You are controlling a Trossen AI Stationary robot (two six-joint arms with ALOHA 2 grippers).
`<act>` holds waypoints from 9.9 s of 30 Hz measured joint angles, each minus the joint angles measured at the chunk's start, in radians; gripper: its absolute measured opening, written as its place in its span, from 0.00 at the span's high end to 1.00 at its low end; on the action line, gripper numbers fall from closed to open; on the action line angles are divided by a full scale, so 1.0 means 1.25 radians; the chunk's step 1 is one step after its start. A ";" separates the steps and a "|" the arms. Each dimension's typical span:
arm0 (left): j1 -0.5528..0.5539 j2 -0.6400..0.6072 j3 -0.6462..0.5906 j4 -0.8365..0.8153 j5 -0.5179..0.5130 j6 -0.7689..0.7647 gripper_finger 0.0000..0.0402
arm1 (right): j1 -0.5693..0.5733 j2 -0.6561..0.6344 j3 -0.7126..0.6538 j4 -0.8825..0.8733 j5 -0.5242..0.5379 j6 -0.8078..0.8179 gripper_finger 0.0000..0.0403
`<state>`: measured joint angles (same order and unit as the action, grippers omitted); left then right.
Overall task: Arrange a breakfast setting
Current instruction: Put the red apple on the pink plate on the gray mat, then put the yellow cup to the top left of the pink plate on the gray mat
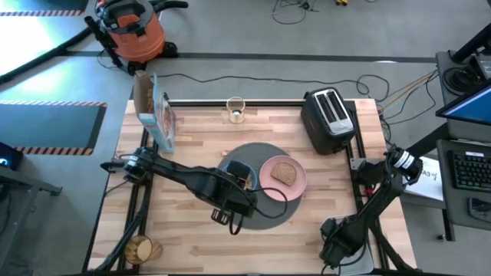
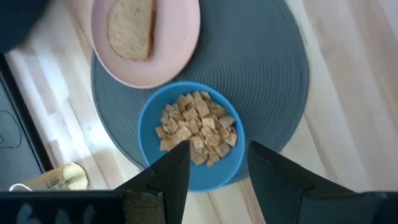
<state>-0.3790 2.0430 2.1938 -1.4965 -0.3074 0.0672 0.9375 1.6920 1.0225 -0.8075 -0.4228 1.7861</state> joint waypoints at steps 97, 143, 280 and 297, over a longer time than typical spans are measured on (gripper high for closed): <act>-0.026 -0.082 0.055 -0.060 -0.184 -0.486 0.65 | -0.429 -0.074 0.000 0.165 0.814 -0.739 0.10; -0.334 -0.217 -0.259 -0.060 0.114 -1.268 0.65 | -0.284 -0.331 0.000 0.155 0.877 -0.822 0.10; -0.481 -0.364 -0.668 0.212 0.339 -1.797 1.00 | -0.277 -0.330 -0.009 0.130 0.883 -0.872 0.10; -0.291 -0.365 -0.668 0.170 0.315 -1.416 1.00 | -0.277 -0.330 -0.009 0.130 0.883 -0.872 0.10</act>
<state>-0.7431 1.5867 1.3590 -1.2838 0.0864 -1.7034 0.5907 1.2789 1.0115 -0.6454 0.6804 0.6960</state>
